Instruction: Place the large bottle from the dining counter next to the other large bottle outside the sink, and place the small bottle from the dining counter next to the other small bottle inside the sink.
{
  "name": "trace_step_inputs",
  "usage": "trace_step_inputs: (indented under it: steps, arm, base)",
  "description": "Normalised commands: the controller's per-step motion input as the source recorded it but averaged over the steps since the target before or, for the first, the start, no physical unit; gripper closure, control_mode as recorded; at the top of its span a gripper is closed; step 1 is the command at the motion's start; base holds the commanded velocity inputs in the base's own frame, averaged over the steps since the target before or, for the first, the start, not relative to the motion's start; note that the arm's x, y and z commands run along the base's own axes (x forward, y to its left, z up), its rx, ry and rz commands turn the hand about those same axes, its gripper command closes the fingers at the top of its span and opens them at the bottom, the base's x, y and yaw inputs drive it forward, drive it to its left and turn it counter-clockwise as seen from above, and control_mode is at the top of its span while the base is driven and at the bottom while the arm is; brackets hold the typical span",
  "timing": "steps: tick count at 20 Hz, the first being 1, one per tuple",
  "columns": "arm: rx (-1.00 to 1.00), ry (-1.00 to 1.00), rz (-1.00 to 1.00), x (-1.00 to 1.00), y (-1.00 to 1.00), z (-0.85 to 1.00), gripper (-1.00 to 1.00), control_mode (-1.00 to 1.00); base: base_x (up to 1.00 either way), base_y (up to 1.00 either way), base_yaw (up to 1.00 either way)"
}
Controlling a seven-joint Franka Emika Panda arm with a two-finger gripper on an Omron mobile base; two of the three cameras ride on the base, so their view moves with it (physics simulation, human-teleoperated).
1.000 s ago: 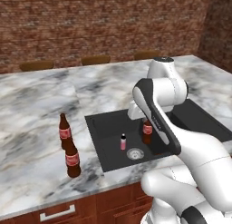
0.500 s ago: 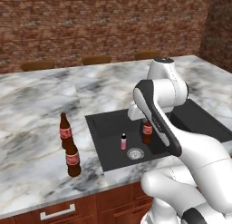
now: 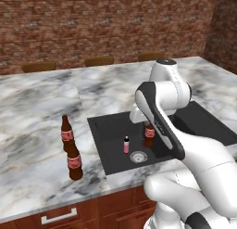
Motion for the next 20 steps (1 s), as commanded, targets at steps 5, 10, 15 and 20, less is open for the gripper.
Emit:
trace_step_inputs:
  steps: [5,10,15,20]
  arm:
    - [0.00,0.02,-0.02,0.45,0.19,-0.10,1.00,-1.00]
    - [0.01,0.00,0.00,0.15,-0.01,-0.14,1.00,-1.00]
    - [0.00,-0.03,0.00,0.21,-0.05,-0.69,1.00,-1.00]
    - [0.00,-0.11,0.00,0.36,0.00,-0.71,1.00,-1.00]
  base:
    - [0.00,0.00,0.00]
    - [0.00,0.00,0.00]
    - [0.00,0.00,0.00]
    - [0.00,0.00,0.00]
